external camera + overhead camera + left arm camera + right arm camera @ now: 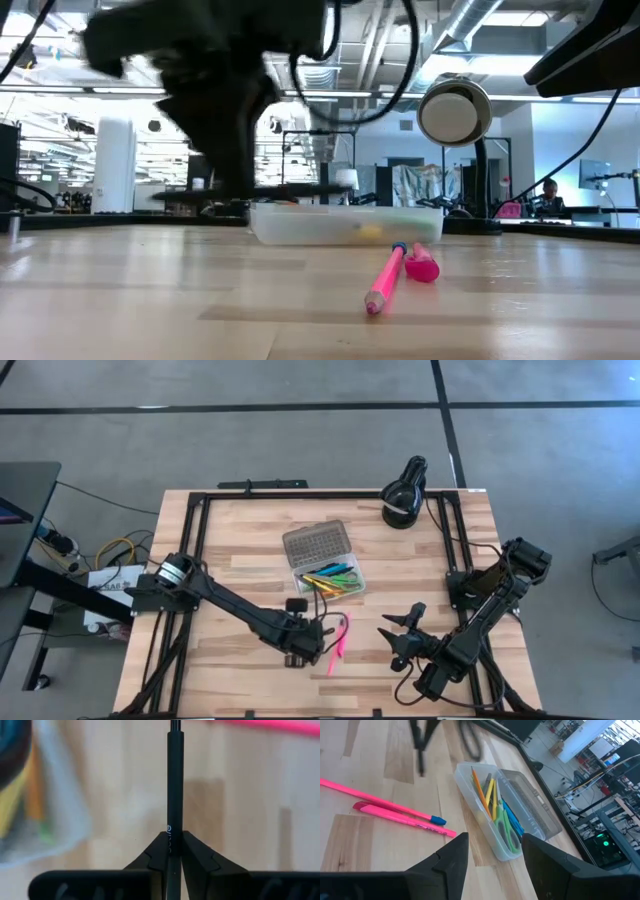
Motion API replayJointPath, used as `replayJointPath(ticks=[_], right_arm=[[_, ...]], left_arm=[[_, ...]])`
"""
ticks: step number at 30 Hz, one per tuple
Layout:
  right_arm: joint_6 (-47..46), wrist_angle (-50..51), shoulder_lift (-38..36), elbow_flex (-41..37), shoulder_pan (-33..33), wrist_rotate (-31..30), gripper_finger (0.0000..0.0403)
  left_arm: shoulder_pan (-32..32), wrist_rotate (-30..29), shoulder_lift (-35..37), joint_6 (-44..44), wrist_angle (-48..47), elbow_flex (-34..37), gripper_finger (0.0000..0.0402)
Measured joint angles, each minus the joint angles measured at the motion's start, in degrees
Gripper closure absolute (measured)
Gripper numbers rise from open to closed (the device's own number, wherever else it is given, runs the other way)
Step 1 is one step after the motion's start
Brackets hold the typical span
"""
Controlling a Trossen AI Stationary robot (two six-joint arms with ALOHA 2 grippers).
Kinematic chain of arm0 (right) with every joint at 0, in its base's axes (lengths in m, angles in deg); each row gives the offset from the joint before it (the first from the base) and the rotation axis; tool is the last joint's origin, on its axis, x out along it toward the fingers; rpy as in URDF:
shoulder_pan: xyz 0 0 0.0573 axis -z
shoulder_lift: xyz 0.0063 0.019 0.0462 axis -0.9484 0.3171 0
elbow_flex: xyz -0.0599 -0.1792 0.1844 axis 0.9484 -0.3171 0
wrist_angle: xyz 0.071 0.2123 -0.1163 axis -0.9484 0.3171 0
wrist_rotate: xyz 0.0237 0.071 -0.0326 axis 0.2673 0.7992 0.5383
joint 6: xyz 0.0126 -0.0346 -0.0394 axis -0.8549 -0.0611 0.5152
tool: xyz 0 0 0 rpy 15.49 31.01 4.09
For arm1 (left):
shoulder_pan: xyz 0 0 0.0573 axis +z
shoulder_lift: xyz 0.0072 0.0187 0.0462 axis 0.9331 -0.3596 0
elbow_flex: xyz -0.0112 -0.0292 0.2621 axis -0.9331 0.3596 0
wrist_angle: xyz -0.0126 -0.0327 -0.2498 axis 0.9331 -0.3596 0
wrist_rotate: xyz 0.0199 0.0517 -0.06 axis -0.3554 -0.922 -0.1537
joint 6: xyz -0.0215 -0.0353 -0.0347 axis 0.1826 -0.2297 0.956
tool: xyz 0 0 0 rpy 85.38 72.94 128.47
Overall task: Pick & place school supplies into a supply box
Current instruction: Put the black pen into the transparent supply box
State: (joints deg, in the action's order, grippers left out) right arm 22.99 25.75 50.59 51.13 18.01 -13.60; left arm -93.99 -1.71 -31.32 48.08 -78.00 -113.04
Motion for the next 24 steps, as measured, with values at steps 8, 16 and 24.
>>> replayJointPath(ticks=[8,16,24], right_arm=[[0.0,-0.02,0.0,0.0,0.02,0.04,0.0226],[0.0,-0.2,0.0,0.0,0.0,0.07,0.0226],[0.0,-0.26,0.0,0.0,0.0,0.07,0.0226]], left_arm=[[4.92,-10.67,0.17,-3.43,-2.55,-5.13,0.0371],[15.02,-11.11,0.17,-9.71,-0.83,-5.39,0.0369],[22.46,-4.19,0.13,-16.67,4.44,-5.39,0.0368]])
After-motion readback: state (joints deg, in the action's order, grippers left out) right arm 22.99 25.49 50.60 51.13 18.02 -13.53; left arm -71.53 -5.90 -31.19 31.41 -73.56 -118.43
